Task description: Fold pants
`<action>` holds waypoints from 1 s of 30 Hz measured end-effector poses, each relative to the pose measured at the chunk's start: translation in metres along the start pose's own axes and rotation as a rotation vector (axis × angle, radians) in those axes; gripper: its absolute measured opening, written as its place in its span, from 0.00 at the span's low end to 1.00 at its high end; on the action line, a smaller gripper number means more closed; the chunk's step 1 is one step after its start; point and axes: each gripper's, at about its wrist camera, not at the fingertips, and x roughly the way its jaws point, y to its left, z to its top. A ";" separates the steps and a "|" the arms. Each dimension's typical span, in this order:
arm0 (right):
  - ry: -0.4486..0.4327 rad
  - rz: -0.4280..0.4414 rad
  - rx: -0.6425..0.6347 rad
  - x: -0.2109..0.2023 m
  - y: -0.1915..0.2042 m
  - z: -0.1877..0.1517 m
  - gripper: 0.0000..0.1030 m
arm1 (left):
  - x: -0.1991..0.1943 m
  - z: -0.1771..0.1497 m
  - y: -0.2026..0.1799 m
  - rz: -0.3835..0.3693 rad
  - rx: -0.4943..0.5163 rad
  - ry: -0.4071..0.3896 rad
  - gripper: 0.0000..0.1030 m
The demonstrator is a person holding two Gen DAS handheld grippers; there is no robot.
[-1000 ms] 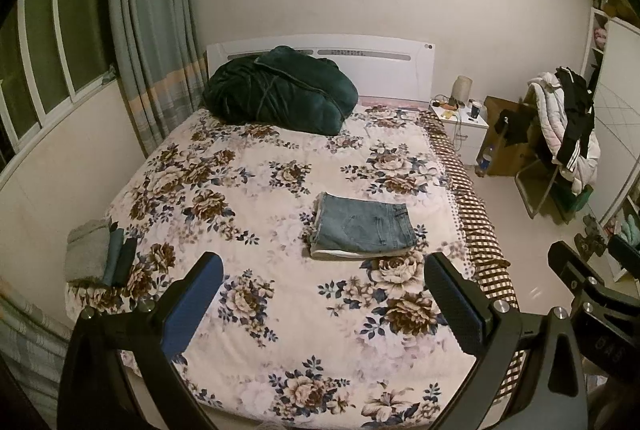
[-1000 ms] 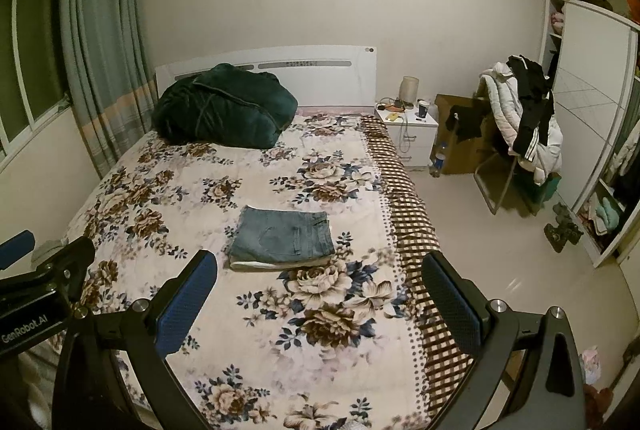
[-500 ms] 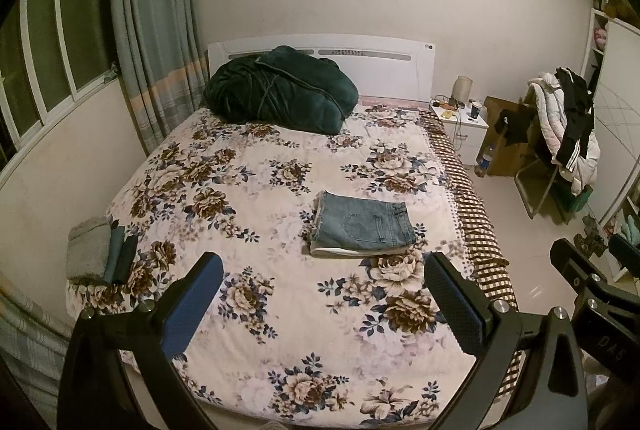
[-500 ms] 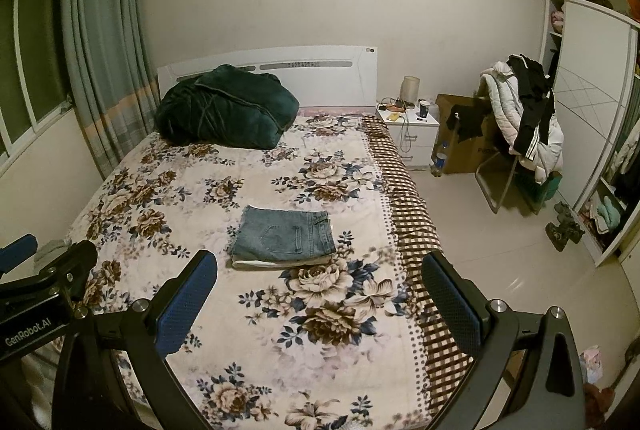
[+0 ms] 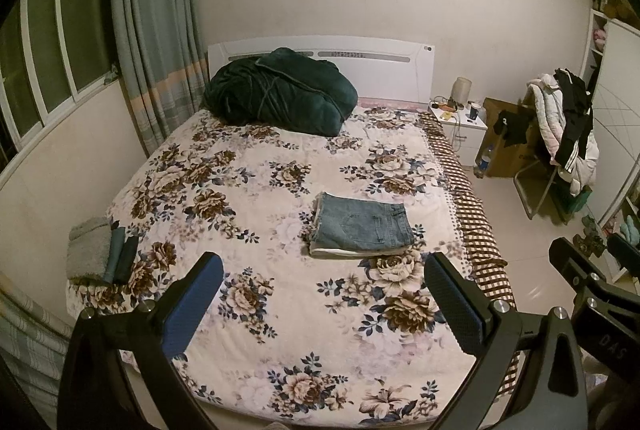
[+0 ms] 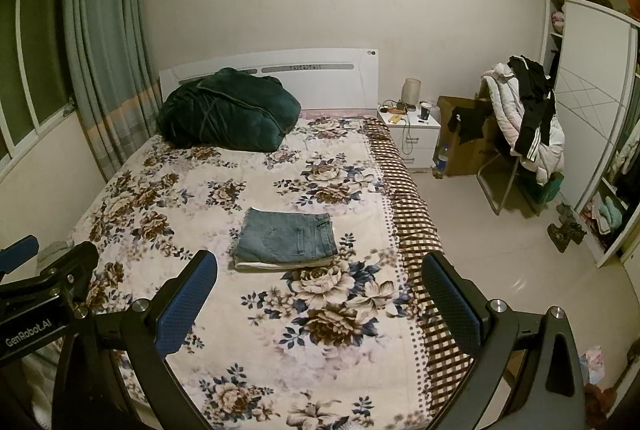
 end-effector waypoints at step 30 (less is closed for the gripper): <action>-0.016 0.002 -0.002 -0.004 0.011 0.011 1.00 | -0.010 0.009 0.006 0.003 0.008 -0.008 1.00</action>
